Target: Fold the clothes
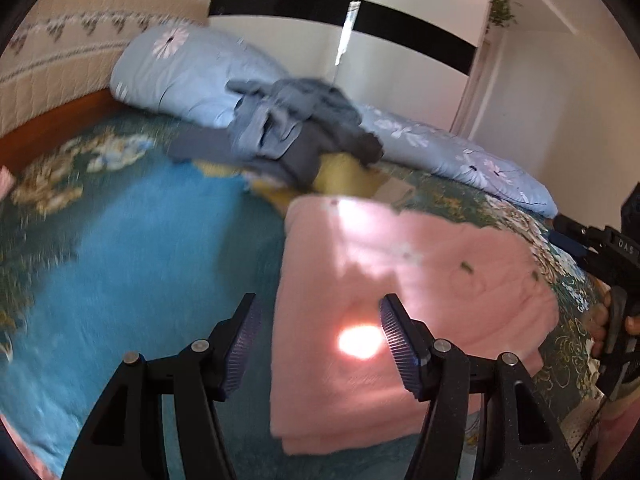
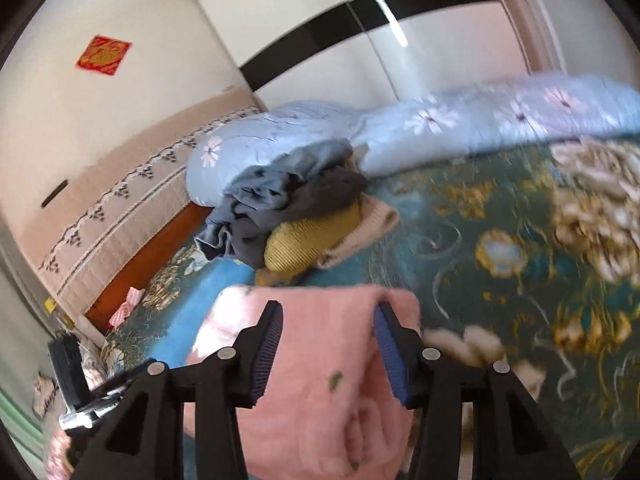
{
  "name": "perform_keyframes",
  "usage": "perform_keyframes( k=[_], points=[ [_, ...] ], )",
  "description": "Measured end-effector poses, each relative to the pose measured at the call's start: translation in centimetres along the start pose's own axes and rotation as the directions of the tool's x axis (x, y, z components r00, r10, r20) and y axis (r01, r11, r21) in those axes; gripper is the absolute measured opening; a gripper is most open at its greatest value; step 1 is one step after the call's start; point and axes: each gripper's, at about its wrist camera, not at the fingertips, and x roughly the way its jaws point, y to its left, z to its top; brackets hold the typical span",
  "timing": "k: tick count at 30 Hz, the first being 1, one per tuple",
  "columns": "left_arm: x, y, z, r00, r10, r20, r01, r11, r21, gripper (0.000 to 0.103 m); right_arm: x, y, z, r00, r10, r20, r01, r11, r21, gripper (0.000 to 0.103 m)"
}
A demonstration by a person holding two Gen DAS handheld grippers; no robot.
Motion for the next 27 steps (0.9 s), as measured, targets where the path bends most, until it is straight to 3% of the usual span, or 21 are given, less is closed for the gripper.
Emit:
perform_keyframes(
  k=[2, 4, 8, 9, 11, 12, 17, 19, 27],
  points=[
    [0.3, -0.9, 0.4, 1.000, -0.008, -0.005, 0.008, 1.000, 0.027, 0.063, 0.5, 0.8, 0.5, 0.999, 0.032, -0.015, -0.032, 0.999, -0.041, 0.051],
    [1.0, -1.6, 0.3, 1.000, -0.016, -0.023, 0.017, 0.999, 0.048, 0.063, 1.2, 1.6, 0.6, 0.998, 0.013, -0.061, -0.019, 0.995, -0.095, 0.051],
    [2.7, -2.7, 0.0, 0.997, -0.025, -0.067, 0.030, 0.997, 0.073, 0.064, 2.9, 2.0, 0.9, 0.985, -0.122, -0.124, 0.102, 0.983, -0.150, 0.047],
    [2.9, -3.0, -0.1, 0.997, -0.026, -0.073, 0.032, 0.996, 0.078, 0.064, 3.6, 1.8, 0.9, 0.980, -0.120, -0.162, 0.097, 0.985, -0.144, 0.042],
    [3.2, -3.5, -0.2, 0.996, -0.031, -0.083, 0.039, 0.995, 0.095, 0.063, 4.6, 1.7, 0.8, 0.974, -0.087, -0.211, 0.061, 0.990, -0.128, 0.009],
    [3.4, -3.6, -0.3, 0.996, -0.034, -0.086, 0.043, 0.994, 0.101, 0.063, 5.0, 1.8, 0.8, 0.970, -0.093, -0.225, 0.062, 0.988, -0.142, 0.006],
    [4.7, -3.9, -1.0, 0.991, -0.042, -0.130, 0.056, 0.993, 0.108, 0.064, 7.0, 2.4, 0.0, 0.952, -0.155, -0.265, 0.087, 0.964, -0.253, 0.005],
    [5.6, -3.7, -1.5, 0.986, -0.041, -0.162, 0.057, 0.994, 0.096, 0.063, 8.4, 1.8, -0.5, 0.930, -0.228, -0.289, 0.144, 0.948, -0.285, 0.003],
    [6.3, -3.0, -2.2, 0.978, -0.076, -0.195, 0.089, 0.994, 0.063, 0.063, 11.8, -1.1, -2.0, 0.879, -0.241, -0.412, 0.173, 0.965, -0.195, 0.001]
  ],
)
